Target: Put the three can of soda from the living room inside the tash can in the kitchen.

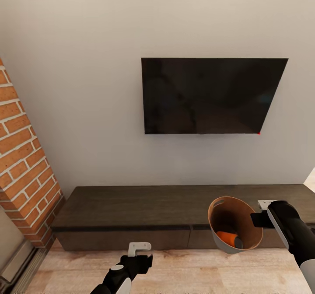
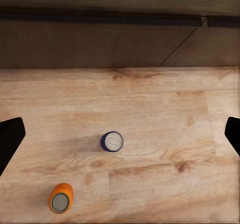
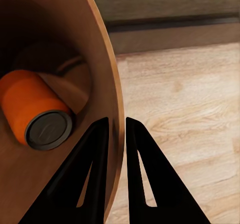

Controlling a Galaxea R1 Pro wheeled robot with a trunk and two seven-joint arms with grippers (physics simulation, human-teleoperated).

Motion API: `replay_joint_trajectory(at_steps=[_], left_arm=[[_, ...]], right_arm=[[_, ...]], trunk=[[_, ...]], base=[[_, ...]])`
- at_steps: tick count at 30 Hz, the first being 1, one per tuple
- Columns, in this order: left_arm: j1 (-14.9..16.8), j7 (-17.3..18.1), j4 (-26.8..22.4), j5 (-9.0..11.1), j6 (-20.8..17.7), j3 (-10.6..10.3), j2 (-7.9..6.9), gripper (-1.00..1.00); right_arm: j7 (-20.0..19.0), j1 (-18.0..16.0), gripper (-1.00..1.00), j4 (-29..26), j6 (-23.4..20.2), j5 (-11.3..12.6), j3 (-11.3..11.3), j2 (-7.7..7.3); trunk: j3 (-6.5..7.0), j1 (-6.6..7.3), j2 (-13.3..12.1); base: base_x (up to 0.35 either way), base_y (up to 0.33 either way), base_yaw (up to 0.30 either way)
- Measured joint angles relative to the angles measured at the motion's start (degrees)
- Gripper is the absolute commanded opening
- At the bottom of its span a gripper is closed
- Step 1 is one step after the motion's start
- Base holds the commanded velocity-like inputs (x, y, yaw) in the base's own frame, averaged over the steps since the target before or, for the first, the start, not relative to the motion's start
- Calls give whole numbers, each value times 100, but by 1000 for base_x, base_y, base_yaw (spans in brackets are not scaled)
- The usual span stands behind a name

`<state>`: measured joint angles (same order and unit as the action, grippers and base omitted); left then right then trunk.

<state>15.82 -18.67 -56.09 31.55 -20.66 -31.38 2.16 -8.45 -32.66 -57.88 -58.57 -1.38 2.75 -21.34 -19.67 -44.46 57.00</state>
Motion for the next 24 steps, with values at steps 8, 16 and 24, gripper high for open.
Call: replay_joint_trajectory(at_steps=[8, 16, 24], left_arm=[[0, -12, 1, 20, -179, 8, 37, 100], [0, -19, 50, 0, -253, 9, 98, 100], [5, -32, 471, -12, -343, 17, 229, 100]], right_arm=[[0, -1, -100, -2, -2, 1, -2, 5], [1, 0, -100, 3, -2, -5, 2, 0], [1, 0, -100, 5, -3, -4, 8, -7]], trunk=[[-15, 0, 0], [-16, 0, 0], [-16, 0, 0]], base=[[0, 0, 0], [0, 0, 0], [0, 0, 0]])
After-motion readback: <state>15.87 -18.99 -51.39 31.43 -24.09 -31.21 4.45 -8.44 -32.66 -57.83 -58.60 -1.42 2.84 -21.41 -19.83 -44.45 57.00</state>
